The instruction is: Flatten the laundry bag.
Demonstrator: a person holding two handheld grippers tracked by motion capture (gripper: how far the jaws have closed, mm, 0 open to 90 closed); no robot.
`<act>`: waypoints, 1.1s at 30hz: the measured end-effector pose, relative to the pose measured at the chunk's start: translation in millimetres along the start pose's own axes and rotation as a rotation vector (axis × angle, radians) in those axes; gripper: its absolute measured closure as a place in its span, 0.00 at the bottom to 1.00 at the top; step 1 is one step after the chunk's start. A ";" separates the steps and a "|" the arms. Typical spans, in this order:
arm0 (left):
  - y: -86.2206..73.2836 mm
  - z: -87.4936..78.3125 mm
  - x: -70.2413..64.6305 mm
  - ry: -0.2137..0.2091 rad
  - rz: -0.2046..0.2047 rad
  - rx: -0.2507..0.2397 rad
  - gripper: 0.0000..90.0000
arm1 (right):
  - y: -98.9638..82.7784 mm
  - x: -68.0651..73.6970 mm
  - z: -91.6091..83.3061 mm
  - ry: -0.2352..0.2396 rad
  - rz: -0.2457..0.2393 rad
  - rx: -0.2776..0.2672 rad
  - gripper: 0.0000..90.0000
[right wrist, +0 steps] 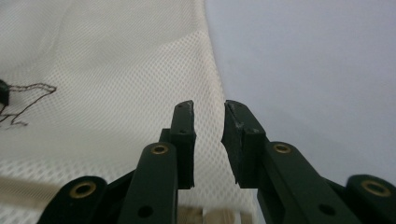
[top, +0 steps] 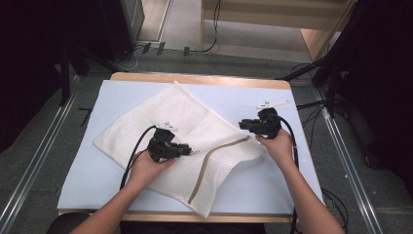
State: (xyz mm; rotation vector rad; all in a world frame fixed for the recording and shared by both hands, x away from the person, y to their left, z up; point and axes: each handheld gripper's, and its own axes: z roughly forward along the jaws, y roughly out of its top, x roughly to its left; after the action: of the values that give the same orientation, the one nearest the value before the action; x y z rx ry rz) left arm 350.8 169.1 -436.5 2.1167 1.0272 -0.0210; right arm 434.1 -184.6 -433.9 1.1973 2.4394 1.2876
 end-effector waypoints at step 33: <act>-12.5 -77.1 53.2 0.171 -0.130 -0.118 0.67 | 1.0 -23.7 45.3 -0.105 0.035 0.122 1.00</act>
State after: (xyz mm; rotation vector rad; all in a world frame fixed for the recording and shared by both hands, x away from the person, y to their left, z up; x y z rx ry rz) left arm 355.3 258.8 -407.3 1.9678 1.2355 0.1558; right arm 471.0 -172.0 -467.0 1.3068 2.4622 1.0690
